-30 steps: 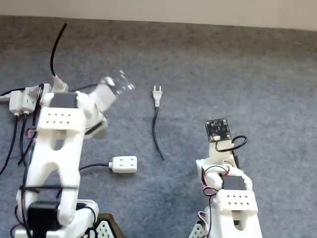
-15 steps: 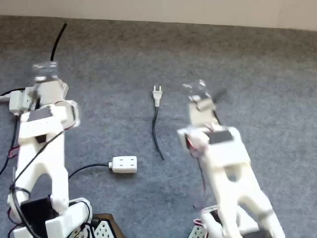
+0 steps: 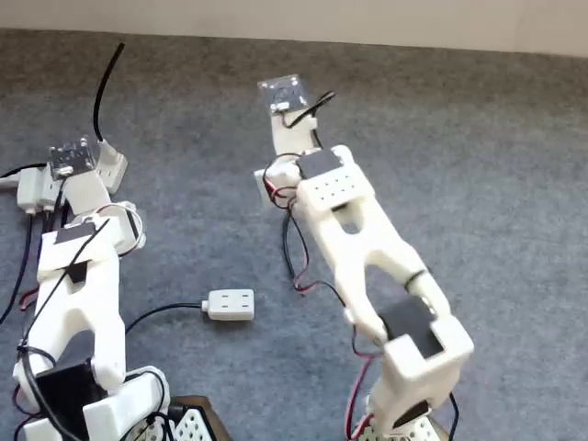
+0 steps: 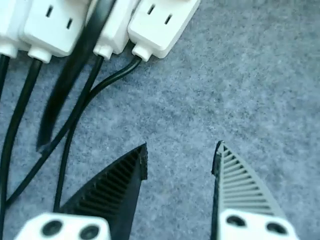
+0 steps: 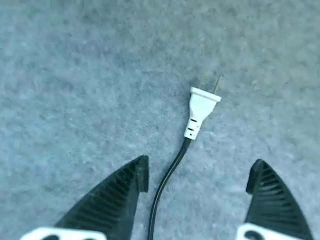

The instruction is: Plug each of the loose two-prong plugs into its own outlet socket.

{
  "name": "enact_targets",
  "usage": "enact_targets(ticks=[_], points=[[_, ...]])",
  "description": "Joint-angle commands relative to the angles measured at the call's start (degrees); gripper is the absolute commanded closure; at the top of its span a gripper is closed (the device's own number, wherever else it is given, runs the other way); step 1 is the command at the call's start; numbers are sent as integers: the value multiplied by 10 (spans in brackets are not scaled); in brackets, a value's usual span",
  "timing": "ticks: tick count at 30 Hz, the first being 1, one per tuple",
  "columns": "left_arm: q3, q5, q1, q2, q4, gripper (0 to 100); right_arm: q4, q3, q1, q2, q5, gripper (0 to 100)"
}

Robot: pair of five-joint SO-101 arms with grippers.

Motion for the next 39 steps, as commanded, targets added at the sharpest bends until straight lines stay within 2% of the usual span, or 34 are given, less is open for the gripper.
enact_targets(ticks=[1,7,15,22,24,29,33,35,38,39], points=[[-2,4,15,-4,-10,774,-38,-35,-6,42,-6,689],[-1,4,15,-4,-10,774,-79,-37,-5,118,-5,689],[-1,4,16,-3,-10,775,-89,-37,6,131,-4,703],[0,4,21,-3,-10,775,-147,-35,8,132,-5,983],[0,3,22,-3,-9,775,-156,-37,8,132,-5,978],[0,3,22,-3,-9,775,-158,-36,8,133,-4,842],[0,3,22,-3,-8,775,-158,-34,8,133,-4,830],[0,3,22,-3,-8,775,-153,-32,8,133,-4,848],[0,3,22,-3,-8,775,-101,-32,15,131,-4,985],[0,3,22,-3,-8,775,-81,-32,17,130,-4,996]])
